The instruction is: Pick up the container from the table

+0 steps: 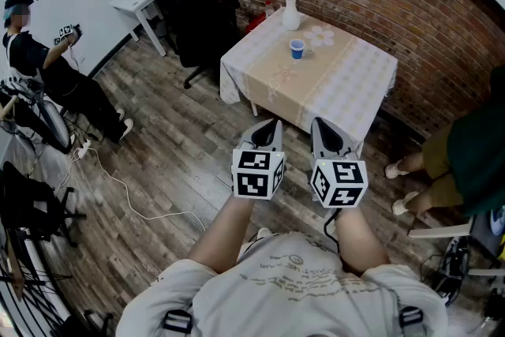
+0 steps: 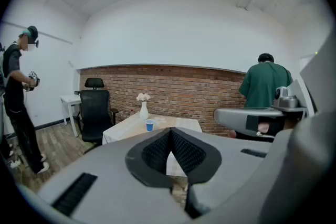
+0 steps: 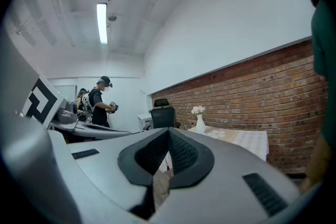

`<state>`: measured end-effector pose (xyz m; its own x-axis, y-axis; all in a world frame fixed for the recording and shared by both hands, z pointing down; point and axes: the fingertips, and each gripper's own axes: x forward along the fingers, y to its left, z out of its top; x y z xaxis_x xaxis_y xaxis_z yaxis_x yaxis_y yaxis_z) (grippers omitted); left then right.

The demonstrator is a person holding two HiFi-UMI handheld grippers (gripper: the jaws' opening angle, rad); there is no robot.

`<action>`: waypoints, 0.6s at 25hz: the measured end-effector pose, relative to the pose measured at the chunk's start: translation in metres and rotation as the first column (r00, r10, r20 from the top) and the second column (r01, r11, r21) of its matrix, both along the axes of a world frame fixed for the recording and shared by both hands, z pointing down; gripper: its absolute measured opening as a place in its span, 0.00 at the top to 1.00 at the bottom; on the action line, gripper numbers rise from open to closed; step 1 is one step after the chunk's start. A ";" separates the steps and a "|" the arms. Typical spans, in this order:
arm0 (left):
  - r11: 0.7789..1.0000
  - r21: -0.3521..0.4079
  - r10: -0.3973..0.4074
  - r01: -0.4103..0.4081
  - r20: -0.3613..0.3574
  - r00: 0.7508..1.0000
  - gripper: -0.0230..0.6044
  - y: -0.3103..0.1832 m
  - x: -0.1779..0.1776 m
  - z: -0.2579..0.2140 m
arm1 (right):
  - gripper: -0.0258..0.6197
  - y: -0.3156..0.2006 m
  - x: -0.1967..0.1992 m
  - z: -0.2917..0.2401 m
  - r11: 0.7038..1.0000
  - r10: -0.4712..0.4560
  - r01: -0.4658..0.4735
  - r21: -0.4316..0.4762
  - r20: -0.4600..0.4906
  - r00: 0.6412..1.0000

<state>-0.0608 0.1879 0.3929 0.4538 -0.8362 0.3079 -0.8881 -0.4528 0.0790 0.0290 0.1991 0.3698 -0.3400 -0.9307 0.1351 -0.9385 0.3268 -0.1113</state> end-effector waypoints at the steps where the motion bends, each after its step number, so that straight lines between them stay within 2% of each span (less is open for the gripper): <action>1: 1.000 -0.001 0.001 -0.001 0.003 1.000 0.96 0.003 -0.003 -0.001 | 0.97 0.003 -0.003 -0.002 1.000 0.001 -0.001 0.006 0.001 1.000; 15: 1.000 -0.016 0.018 -0.018 0.007 1.000 0.96 0.015 -0.022 0.005 | 0.97 0.015 -0.029 0.003 1.000 -0.008 0.008 -0.009 0.014 1.000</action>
<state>-0.0826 0.2034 0.3978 0.4668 -0.8226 0.3246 -0.8802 -0.4678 0.0805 0.0004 0.2145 0.3729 -0.3493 -0.9268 0.1381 -0.9342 0.3331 -0.1276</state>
